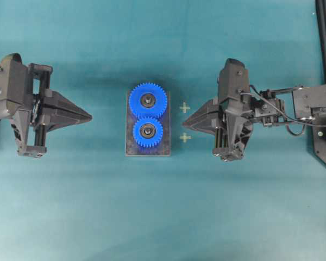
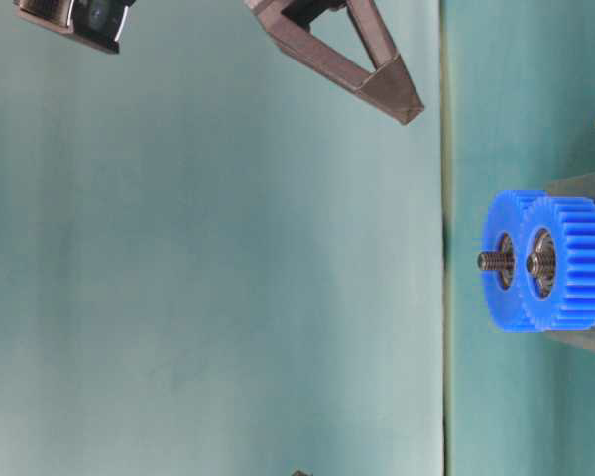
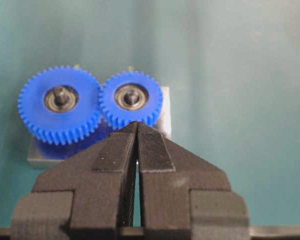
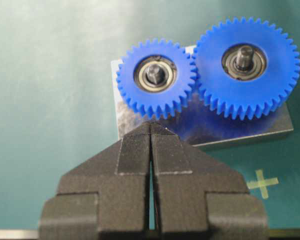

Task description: Fit the small gear onto the shaft.

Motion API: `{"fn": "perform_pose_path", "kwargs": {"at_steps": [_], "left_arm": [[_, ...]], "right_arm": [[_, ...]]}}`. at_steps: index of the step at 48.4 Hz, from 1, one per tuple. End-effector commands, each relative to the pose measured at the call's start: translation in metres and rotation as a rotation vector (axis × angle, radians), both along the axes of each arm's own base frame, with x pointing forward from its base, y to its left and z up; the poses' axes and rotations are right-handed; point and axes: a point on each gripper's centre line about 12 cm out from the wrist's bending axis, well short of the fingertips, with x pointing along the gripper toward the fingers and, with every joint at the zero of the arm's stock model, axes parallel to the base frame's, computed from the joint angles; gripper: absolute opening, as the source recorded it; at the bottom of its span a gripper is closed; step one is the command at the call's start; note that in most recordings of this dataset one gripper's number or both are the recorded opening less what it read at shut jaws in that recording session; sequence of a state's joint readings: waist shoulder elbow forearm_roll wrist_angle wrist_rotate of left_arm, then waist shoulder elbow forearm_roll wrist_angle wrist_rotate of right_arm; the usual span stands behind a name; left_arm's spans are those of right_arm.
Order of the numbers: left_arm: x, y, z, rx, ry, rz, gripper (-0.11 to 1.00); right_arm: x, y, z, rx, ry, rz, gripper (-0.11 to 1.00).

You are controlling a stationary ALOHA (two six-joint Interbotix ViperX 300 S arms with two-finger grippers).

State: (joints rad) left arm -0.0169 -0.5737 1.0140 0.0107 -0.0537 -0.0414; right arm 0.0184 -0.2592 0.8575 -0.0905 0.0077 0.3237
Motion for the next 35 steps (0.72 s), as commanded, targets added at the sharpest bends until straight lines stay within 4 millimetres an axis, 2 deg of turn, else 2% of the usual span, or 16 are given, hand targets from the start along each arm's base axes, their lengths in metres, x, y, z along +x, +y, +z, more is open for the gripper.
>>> {"fn": "perform_pose_path", "kwargs": {"at_steps": [1, 35], "left_arm": [[0.0024, -0.0001, 0.0071, 0.001, -0.026, -0.001, 0.00], [0.0079, -0.0002, 0.0049, -0.002, -0.012, 0.000, 0.00]], "right_arm": [[0.0011, 0.0016, 0.0057, -0.003, -0.022, 0.008, 0.00], [-0.0005, 0.0015, 0.0033, -0.005, -0.012, 0.008, 0.00]]}}
